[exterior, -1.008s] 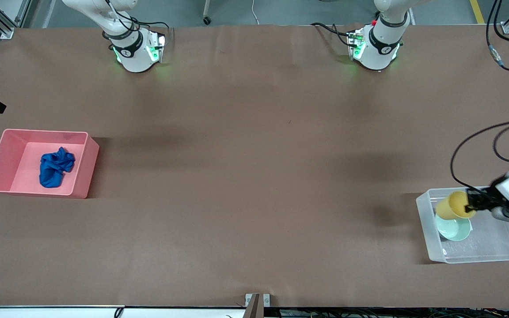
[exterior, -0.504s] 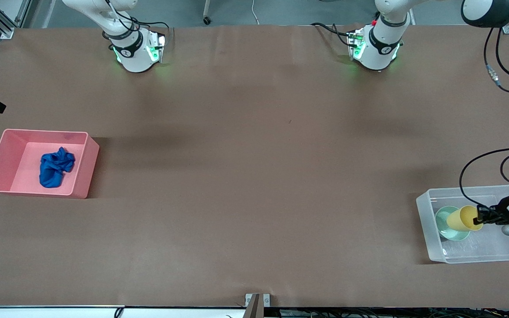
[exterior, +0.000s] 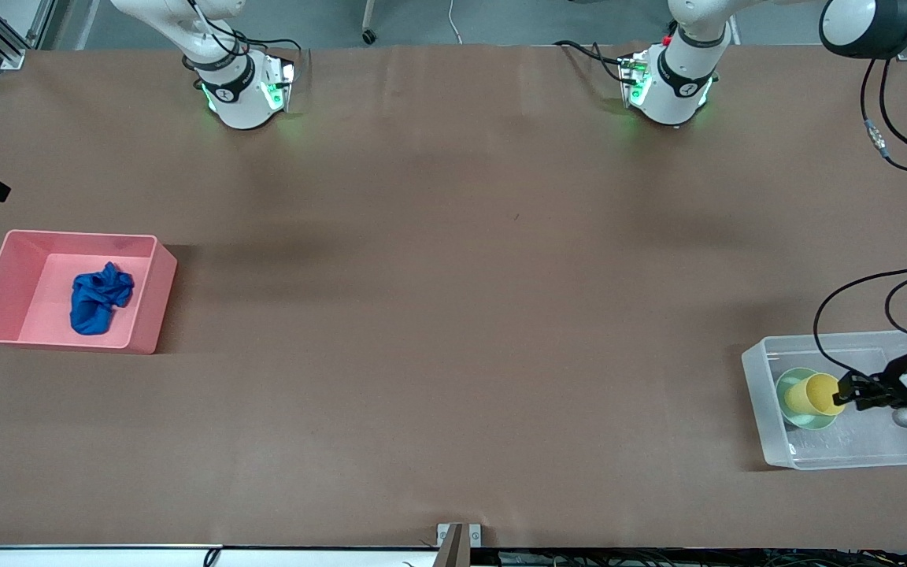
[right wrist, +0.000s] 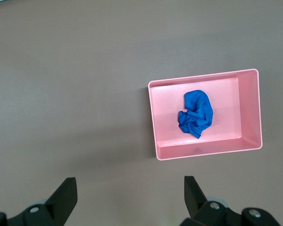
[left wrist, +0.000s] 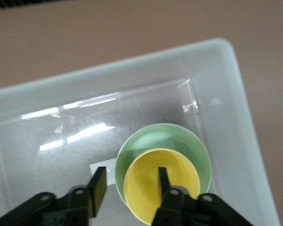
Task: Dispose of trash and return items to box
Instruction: 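Open the left gripper and lift it off the cup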
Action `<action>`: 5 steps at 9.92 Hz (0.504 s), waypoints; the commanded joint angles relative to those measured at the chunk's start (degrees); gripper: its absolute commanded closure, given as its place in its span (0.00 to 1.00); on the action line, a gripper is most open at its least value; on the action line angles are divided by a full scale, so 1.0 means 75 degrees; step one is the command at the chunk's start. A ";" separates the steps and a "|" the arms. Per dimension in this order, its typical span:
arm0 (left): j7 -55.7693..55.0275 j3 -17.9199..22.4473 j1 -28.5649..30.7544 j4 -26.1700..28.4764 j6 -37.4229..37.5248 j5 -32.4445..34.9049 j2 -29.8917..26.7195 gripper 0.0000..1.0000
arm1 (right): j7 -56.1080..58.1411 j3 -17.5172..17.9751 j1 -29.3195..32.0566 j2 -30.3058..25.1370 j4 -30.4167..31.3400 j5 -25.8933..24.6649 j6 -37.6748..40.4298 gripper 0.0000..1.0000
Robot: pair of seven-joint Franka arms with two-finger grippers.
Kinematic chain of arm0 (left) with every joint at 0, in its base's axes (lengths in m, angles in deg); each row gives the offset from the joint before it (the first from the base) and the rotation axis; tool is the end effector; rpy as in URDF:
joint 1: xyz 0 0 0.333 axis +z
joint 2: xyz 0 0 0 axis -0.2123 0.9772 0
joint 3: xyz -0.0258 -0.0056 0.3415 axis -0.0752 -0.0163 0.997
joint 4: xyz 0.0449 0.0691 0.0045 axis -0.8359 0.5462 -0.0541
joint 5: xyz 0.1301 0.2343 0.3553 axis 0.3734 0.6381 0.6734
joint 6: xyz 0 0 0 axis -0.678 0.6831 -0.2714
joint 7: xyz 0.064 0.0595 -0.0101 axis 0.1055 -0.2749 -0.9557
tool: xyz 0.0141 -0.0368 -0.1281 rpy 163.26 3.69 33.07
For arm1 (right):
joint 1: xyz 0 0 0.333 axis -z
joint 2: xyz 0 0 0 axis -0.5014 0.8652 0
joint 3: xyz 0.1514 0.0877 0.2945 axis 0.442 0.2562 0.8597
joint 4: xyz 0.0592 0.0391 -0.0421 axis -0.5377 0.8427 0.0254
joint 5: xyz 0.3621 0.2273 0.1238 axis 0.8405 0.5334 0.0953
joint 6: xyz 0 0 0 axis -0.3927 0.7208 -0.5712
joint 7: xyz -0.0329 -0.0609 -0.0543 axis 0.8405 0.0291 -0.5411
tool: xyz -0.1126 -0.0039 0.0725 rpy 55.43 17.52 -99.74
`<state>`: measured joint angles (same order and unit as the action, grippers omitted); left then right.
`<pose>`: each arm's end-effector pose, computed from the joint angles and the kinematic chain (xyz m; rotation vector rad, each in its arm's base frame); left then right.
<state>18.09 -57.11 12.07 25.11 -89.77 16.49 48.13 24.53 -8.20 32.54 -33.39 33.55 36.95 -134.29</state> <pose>0.7996 0.2079 0.2714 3.0201 -0.3135 0.3290 0.5808 -0.0798 0.6699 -3.1195 0.2584 -0.0460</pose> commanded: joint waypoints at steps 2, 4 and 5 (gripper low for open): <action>-0.0178 0.0008 -0.0382 0.0398 0.1139 0.0124 -0.1371 0.00 | 0.0052 0.0023 0.0015 -0.0042 -0.0028 -0.0075 0.0081 0.00; -0.0888 0.0008 -0.0757 0.0515 0.2169 0.0136 -0.2250 0.00 | 0.0052 0.0023 0.0015 -0.0042 -0.0028 -0.0075 0.0081 0.00; -0.1172 -0.0004 -0.0979 0.0655 0.2650 0.0125 -0.2765 0.00 | 0.0052 0.0023 0.0026 -0.0042 -0.0028 -0.0075 0.0081 0.00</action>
<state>11.83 -57.72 6.28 25.27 -72.60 16.49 32.06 24.53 -8.21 32.53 -33.39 33.53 36.95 -134.23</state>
